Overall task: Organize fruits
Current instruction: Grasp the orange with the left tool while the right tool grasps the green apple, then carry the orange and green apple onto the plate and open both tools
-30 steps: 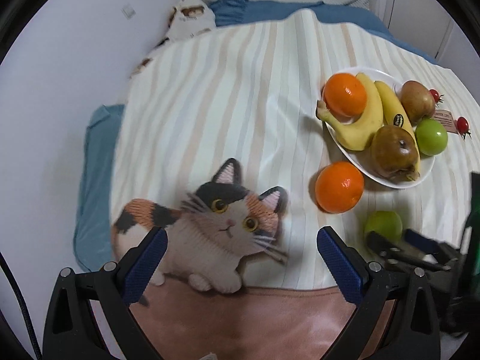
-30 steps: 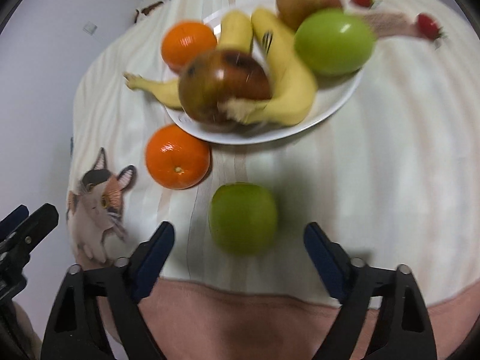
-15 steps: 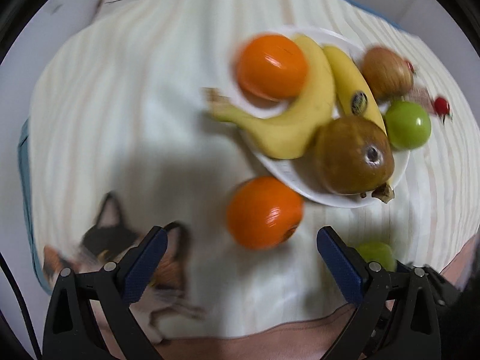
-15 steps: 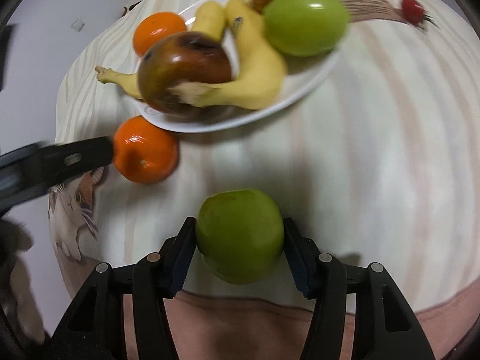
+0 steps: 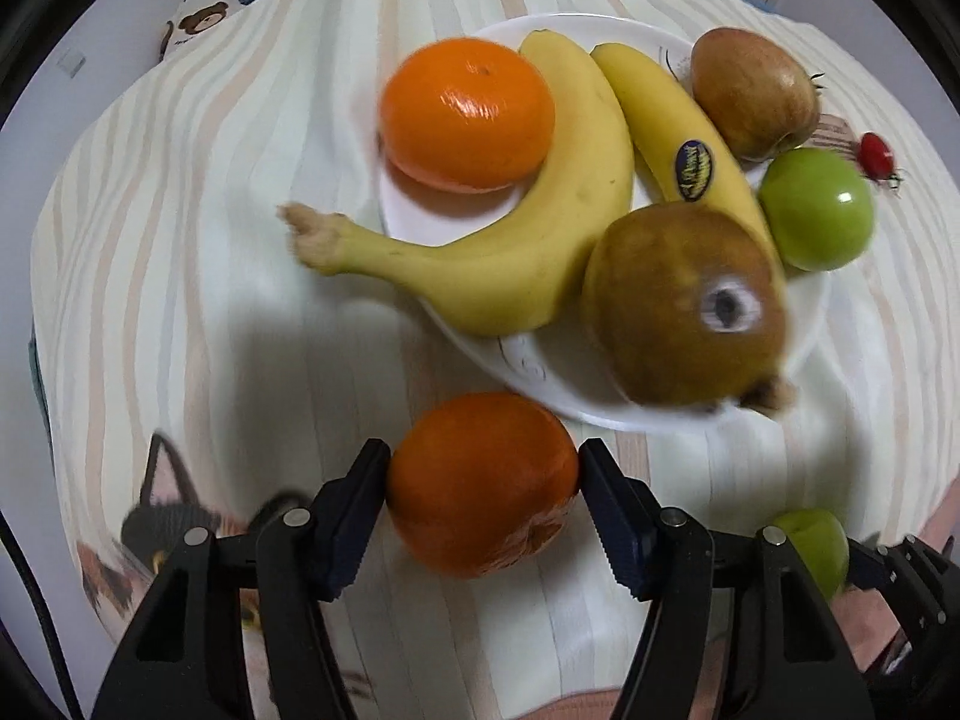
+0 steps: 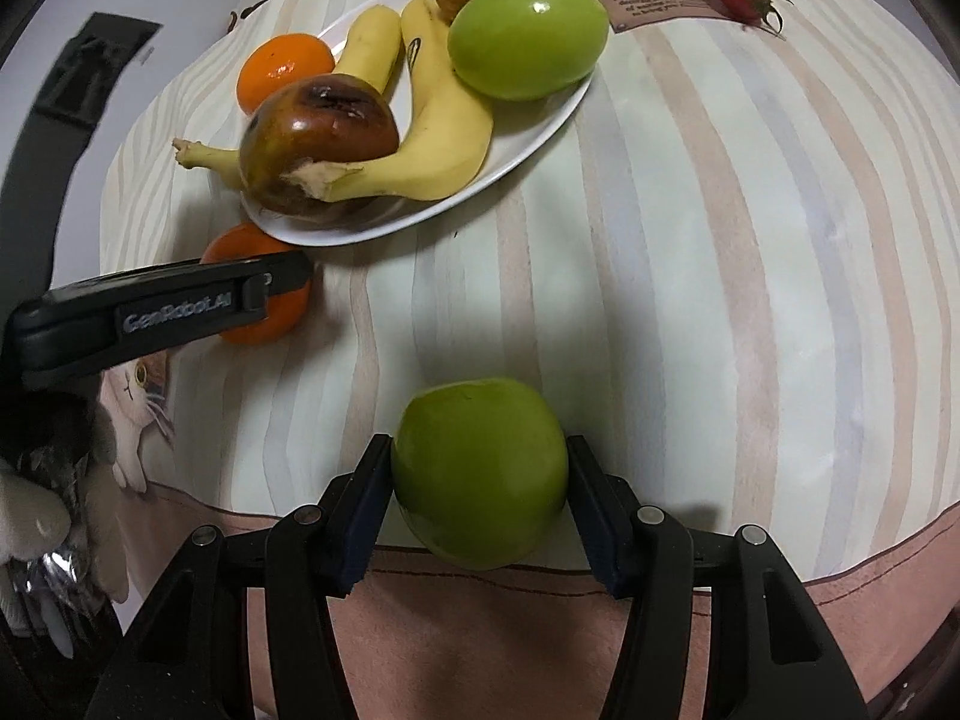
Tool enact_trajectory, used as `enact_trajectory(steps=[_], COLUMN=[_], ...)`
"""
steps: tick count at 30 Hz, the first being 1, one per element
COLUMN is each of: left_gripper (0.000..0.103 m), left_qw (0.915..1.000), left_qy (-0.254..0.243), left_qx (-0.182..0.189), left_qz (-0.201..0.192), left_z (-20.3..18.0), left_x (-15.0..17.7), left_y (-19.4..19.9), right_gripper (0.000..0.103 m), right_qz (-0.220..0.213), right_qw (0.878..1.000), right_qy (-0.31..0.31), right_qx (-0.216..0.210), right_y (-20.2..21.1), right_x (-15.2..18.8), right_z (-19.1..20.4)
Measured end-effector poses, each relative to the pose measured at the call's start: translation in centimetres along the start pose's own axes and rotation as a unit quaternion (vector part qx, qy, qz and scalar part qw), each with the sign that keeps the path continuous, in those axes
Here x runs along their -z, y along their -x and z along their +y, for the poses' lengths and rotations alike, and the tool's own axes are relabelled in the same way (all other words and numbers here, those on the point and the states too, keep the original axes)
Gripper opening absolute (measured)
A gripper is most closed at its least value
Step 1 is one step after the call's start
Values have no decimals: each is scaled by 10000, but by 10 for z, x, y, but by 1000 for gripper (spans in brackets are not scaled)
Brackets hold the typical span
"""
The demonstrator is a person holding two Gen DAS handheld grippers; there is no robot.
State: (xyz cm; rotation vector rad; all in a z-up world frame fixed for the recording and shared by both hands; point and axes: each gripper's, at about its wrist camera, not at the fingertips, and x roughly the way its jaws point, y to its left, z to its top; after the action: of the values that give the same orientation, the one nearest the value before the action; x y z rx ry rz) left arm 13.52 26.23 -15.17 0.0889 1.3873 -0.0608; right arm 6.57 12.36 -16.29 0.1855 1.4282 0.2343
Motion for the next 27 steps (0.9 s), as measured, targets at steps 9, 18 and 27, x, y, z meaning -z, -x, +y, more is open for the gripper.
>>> enact_trajectory(steps=[9, 18, 27], left_gripper=[62, 64, 62], left_qw=[9985, 9960, 9969], left_qy=[302, 459, 297], left_qx=[283, 379, 171], left_qz=[347, 664, 712], left_z=[0, 4, -15], left_x=[92, 111, 114], left_y=[35, 8, -18], right_gripper=[59, 59, 59], right_qz=[580, 800, 808], right_qw=[9974, 9950, 9952], right_qy=[409, 600, 550], right_qx=[-148, -43, 25], right_y=[0, -18, -26], right_x=[16, 29, 21], right_z=[12, 16, 10])
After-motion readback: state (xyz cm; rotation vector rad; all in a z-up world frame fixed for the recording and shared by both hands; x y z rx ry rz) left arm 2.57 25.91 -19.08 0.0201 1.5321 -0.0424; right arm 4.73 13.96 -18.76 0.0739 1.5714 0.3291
